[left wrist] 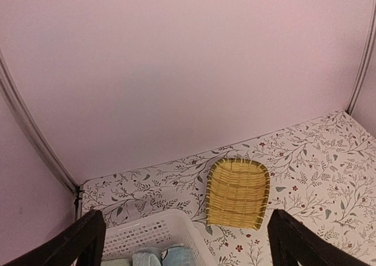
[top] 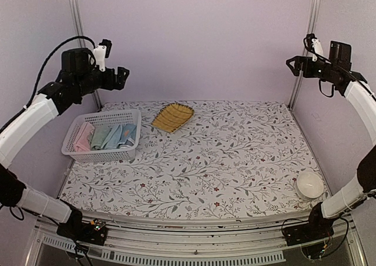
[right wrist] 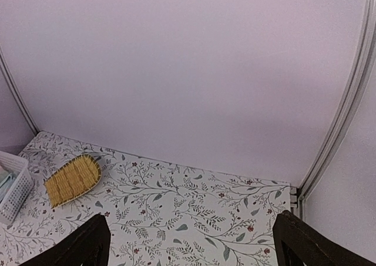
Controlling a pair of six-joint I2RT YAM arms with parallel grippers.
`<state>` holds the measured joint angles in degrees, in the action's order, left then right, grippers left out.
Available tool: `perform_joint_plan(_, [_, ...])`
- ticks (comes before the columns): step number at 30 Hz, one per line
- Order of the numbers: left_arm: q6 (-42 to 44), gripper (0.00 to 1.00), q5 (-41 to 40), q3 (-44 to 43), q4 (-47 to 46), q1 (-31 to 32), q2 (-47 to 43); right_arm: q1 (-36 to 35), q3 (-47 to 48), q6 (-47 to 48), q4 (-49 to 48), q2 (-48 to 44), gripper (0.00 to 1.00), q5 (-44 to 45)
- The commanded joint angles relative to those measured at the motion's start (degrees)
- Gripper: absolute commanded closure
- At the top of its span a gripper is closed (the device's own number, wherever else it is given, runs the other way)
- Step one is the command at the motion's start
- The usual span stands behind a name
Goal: Roll the towels
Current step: Reset both arms
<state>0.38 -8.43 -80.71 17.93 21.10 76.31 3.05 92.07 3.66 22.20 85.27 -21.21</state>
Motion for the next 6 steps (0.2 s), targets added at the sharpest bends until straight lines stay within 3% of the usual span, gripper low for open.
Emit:
perform_joint_plan(1, [-1.4, 0.02, 1.0, 8.0, -9.0, -0.4, -3.2, -0.1, -7.5, -1.8, -6.8, -6.7, 0.01, 3.6])
perform_joint_plan(6, [0.0, 0.02, 1.0, 11.6, -11.8, -0.3, -4.7, -0.1, -10.6, -0.4, -7.3, -7.4, 0.01, 3.0])
